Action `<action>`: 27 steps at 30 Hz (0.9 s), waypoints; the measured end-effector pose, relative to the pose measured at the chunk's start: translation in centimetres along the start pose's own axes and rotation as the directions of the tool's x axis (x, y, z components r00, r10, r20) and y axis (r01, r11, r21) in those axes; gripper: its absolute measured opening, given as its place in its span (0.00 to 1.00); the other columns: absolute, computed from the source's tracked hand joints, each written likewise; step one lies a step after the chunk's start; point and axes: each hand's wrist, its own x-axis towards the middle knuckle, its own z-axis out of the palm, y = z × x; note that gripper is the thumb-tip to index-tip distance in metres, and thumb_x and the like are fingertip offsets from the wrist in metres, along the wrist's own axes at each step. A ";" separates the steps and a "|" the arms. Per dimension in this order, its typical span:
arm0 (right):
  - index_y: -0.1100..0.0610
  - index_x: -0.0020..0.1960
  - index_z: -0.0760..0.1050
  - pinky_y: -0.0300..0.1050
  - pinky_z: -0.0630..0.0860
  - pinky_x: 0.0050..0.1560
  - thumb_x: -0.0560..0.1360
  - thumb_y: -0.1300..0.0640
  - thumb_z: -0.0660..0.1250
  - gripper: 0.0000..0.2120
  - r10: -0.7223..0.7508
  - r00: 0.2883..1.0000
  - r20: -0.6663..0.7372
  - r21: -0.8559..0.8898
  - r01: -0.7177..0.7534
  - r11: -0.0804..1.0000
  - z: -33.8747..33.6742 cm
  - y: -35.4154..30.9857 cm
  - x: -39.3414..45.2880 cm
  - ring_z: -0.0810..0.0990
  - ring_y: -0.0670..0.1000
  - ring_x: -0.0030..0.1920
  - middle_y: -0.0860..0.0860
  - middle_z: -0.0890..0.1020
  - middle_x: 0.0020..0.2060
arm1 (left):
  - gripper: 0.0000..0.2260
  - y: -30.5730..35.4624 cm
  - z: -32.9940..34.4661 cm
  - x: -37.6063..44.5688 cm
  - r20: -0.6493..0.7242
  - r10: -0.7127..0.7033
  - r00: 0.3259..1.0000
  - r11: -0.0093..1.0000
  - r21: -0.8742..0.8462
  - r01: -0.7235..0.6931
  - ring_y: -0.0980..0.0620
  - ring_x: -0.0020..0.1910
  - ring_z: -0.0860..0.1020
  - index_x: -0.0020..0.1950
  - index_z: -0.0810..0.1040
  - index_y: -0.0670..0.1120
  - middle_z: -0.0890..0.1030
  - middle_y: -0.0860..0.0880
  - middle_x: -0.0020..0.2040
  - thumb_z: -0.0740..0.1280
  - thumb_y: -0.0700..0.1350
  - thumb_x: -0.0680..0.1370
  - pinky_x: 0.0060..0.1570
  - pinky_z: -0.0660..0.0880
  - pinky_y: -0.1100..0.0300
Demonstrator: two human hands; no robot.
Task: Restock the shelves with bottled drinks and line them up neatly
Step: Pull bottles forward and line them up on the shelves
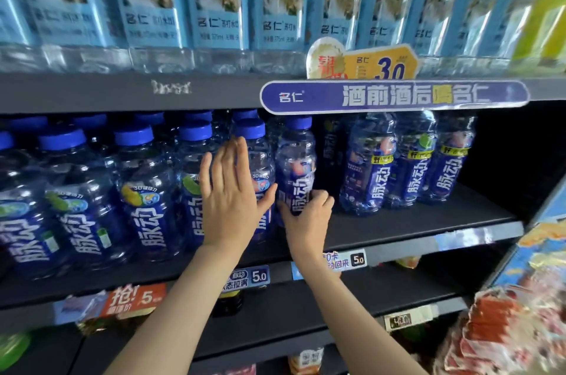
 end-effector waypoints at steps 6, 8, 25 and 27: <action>0.59 0.65 0.61 0.30 0.64 0.43 0.71 0.60 0.70 0.27 -0.038 0.980 0.194 0.089 0.021 0.996 -1.0 0.4 -1.1 0.72 0.48 0.53 0.52 0.69 0.60 | 0.35 -0.2 -0.3 0.0 0.018 0.010 1.000 1.000 -0.006 -0.009 0.40 0.65 0.71 0.71 0.60 0.34 0.73 0.37 0.65 0.59 0.60 0.76 0.71 0.54 0.47; 0.59 0.68 0.60 0.36 0.68 0.47 0.72 0.62 0.67 0.27 -0.051 0.971 0.233 0.110 0.026 0.994 -1.2 0.6 -1.2 0.75 0.53 0.58 0.54 0.74 0.61 | 0.35 -0.1 -0.4 0.0 0.026 0.006 1.000 1.000 -0.008 -0.006 0.40 0.65 0.72 0.70 0.60 0.34 0.73 0.37 0.64 0.61 0.59 0.75 0.71 0.54 0.47; 0.62 0.62 0.62 0.44 0.71 0.50 0.73 0.62 0.67 0.21 -0.054 0.963 0.265 -0.003 0.057 0.998 -0.1 0.6 2.3 0.75 0.57 0.58 0.57 0.74 0.61 | 0.33 -0.1 -0.4 0.2 0.024 0.020 1.000 1.000 0.001 -0.020 0.40 0.64 0.72 0.70 0.61 0.34 0.74 0.37 0.64 0.57 0.60 0.76 0.71 0.53 0.48; 0.61 0.64 0.66 0.39 0.69 0.52 0.75 0.58 0.67 0.20 -0.042 0.970 0.239 0.036 0.035 0.999 -0.8 1.3 3.1 0.75 0.54 0.59 0.55 0.76 0.60 | 0.33 -0.1 -0.2 0.2 0.011 0.023 1.000 1.000 -0.009 -0.023 0.40 0.64 0.72 0.69 0.61 0.34 0.74 0.37 0.64 0.57 0.59 0.76 0.71 0.53 0.48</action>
